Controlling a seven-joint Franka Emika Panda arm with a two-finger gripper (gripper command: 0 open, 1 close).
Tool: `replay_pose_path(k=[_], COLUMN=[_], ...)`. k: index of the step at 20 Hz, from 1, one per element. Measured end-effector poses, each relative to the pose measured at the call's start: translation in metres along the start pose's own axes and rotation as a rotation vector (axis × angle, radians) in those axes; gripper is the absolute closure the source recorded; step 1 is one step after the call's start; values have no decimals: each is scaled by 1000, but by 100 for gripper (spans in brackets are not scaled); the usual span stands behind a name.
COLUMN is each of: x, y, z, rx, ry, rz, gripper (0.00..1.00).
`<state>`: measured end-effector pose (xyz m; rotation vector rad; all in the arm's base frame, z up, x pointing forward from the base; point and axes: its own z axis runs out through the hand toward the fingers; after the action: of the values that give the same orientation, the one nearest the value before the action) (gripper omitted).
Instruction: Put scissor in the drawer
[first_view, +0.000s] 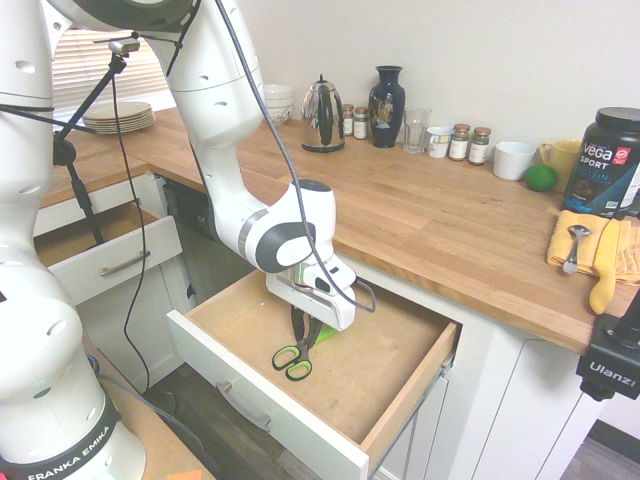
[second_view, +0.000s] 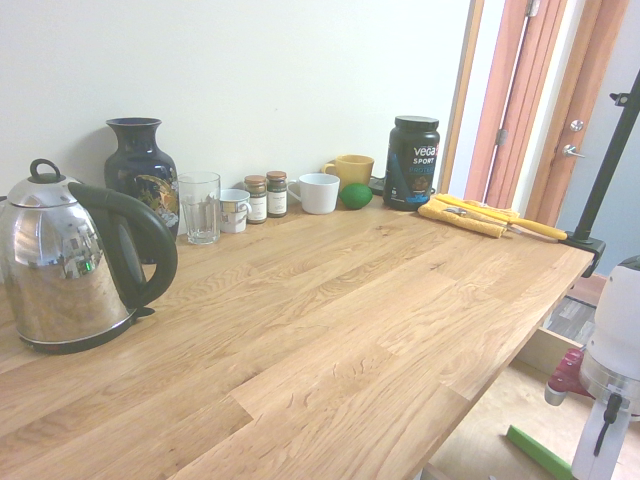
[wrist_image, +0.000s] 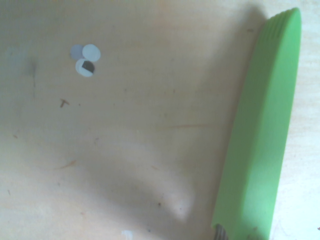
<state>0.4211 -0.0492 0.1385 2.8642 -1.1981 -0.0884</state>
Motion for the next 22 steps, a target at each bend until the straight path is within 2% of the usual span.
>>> replay_pose_path(k=[1,22], x=[0,5], y=[0,0], z=[0,-11], rx=[1,23], ry=[0,7], rz=[2,18], gripper=[0,0])
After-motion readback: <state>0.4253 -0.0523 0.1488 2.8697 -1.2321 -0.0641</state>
